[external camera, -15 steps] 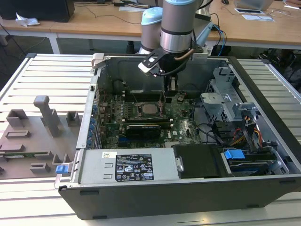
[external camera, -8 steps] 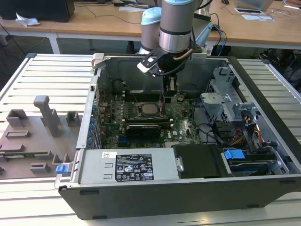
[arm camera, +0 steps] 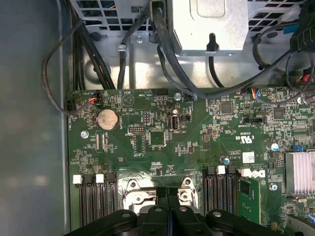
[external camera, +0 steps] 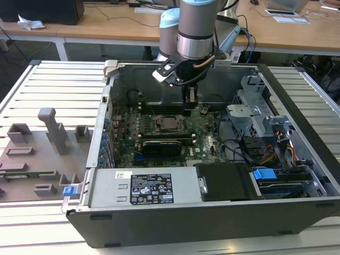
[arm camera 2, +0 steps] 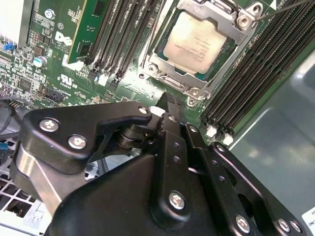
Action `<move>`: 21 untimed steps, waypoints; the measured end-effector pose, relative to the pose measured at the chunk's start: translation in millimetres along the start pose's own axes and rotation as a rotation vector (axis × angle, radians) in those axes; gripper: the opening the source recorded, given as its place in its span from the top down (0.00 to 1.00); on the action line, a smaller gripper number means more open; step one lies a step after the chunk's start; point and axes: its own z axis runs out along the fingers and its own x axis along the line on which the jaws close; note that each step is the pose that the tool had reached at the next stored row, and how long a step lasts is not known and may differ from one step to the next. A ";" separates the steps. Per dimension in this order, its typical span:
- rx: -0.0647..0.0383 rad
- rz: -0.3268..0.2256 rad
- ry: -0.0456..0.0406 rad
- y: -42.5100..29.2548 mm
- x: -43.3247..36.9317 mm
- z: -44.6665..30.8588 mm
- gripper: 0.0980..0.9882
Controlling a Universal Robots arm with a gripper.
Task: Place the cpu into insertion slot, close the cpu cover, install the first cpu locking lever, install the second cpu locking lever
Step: 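Close the cpu cover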
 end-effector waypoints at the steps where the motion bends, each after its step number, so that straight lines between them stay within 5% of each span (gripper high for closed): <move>1: 0.000 0.000 0.0000 -0.4 0.0 0.0 0.99; 17: 0.000 0.000 0.0000 -2.3 0.5 8.6 0.99; 21: 0.000 0.000 -0.0001 -7.6 0.5 11.1 0.99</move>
